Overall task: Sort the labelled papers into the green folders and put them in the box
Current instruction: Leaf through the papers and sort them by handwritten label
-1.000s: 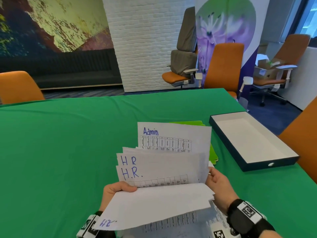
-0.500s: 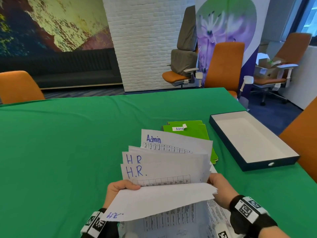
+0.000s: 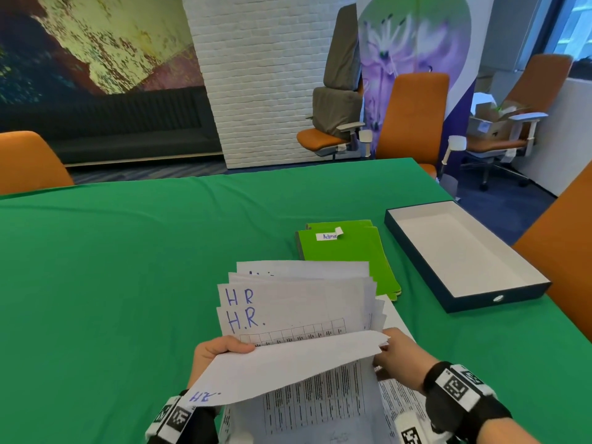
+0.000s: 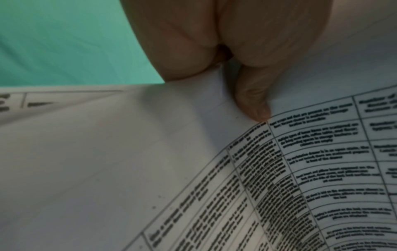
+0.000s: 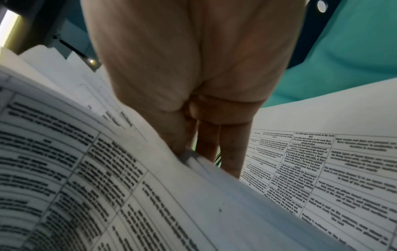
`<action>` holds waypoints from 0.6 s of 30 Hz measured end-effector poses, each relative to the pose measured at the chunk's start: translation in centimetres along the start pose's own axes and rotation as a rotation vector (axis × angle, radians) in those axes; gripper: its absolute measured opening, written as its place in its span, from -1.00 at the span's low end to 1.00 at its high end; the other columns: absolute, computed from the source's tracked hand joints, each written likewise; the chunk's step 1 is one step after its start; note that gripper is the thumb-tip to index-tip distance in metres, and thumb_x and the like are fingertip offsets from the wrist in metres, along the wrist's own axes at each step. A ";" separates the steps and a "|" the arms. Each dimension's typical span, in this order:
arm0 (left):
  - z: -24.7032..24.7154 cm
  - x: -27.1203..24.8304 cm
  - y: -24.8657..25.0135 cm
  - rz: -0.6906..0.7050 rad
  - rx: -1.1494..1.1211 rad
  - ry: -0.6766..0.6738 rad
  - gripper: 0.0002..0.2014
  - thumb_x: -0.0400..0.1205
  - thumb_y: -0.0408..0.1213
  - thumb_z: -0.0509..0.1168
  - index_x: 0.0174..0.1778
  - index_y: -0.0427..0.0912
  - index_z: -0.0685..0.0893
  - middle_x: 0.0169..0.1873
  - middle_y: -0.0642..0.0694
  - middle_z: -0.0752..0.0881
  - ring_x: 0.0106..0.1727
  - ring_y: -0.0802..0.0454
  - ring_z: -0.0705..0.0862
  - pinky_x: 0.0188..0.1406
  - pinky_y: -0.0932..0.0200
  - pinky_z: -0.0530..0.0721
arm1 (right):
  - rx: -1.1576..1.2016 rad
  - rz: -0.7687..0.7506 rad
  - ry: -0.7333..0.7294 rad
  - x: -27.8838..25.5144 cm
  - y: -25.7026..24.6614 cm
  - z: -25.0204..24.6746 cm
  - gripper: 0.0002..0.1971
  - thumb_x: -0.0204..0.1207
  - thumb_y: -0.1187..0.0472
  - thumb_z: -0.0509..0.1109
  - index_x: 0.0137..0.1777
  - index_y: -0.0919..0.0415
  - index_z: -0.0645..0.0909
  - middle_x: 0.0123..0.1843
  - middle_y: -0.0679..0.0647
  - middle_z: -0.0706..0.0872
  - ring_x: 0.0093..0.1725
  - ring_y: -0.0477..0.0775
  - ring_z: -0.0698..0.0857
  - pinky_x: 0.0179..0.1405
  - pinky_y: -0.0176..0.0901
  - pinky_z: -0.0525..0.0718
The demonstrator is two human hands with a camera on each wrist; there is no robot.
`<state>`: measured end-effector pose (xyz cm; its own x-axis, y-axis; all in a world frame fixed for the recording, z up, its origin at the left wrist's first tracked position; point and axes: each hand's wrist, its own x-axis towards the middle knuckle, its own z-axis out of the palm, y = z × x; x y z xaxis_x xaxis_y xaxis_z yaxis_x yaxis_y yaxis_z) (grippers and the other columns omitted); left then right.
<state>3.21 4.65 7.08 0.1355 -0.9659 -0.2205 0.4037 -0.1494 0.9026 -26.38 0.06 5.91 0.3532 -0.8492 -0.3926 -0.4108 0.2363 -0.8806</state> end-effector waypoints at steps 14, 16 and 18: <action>-5.5 2.0 -1.7 0.194 0.197 0.391 -0.65 0.43 -0.84 0.21 -0.50 -0.39 0.73 -0.64 -0.01 0.72 -0.58 0.21 0.67 -0.54 0.42 0.65 | -0.530 0.471 0.349 2.1 7.8 0.0 0.04 0.30 -0.14 0.54 0.64 0.14 -0.01 0.59 0.19 0.23 0.54 0.26 0.30 0.51 0.12 0.36; -6.3 1.8 -1.5 0.203 0.258 0.431 -0.90 0.46 -0.79 0.23 -0.18 -0.65 0.63 -0.65 0.00 0.71 -0.60 0.25 0.64 -0.58 0.47 0.61 | -0.610 0.514 0.340 1.8 9.1 0.4 0.21 0.22 -0.20 0.57 0.65 0.17 -0.17 0.61 0.19 0.13 0.57 0.25 0.20 0.52 0.14 0.31; -7.1 1.7 -1.4 0.206 0.361 0.451 -0.85 0.47 -0.72 0.28 -0.05 -0.67 0.60 -0.63 0.07 0.72 -0.58 0.29 0.65 -0.59 0.52 0.58 | -0.636 0.534 0.366 1.6 9.7 0.5 0.25 0.16 -0.20 0.60 0.64 0.17 -0.18 0.59 0.18 0.11 0.55 0.23 0.20 0.50 0.14 0.35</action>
<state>9.32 4.77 2.78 0.5796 -0.8097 -0.0917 0.0075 -0.1072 0.9942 -29.32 1.21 -3.41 -0.2624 -0.8241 -0.5020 -0.8680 0.4289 -0.2503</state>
